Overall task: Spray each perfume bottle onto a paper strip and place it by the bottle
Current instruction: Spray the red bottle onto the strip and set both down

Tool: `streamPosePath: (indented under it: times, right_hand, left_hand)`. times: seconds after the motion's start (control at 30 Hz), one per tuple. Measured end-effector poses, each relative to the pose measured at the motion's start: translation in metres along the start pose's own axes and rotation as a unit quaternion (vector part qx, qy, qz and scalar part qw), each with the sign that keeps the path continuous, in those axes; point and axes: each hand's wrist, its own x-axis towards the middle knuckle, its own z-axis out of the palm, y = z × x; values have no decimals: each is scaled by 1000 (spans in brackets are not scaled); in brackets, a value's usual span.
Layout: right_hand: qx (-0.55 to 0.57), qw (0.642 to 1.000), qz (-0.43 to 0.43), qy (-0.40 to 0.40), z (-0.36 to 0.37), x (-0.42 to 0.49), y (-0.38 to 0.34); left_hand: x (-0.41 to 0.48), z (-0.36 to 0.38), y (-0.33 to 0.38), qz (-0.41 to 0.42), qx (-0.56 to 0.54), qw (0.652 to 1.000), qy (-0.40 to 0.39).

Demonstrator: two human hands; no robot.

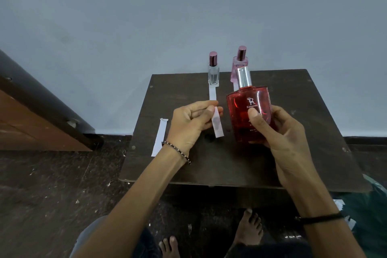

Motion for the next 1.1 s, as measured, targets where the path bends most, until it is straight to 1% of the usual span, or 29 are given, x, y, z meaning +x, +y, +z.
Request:
streamPosePath:
  times: [0.2,0.4,0.53,0.67,0.8,0.9,0.97,1.1]
  right_hand:
    - [-2,998,-17,63,-16,14,3]
    - [-12,994,-51,101,-33,37,-3]
    - [-25,991,-75,108,-46,61,-13]
    - [-43,990,-79,109,-58,83,-18]
    - [-74,988,-78,111,-65,96,-18]
    - [-84,988,-70,110,-71,101,-17]
    - [-86,988,-63,115,-74,103,-14]
    - [-91,988,-55,116,-75,103,-12]
  left_hand:
    - [7,26,5,10,17,999,-27]
    - [37,71,8,76,150,986,-5]
    - [57,101,2,120,217,969,11]
    - [76,129,-13,112,241,963,32]
    - [91,146,-16,136,276,950,60]
    - [99,147,-10,141,334,931,41]
    - [97,143,-8,160,379,911,21]
    - [70,124,-14,238,483,843,4]
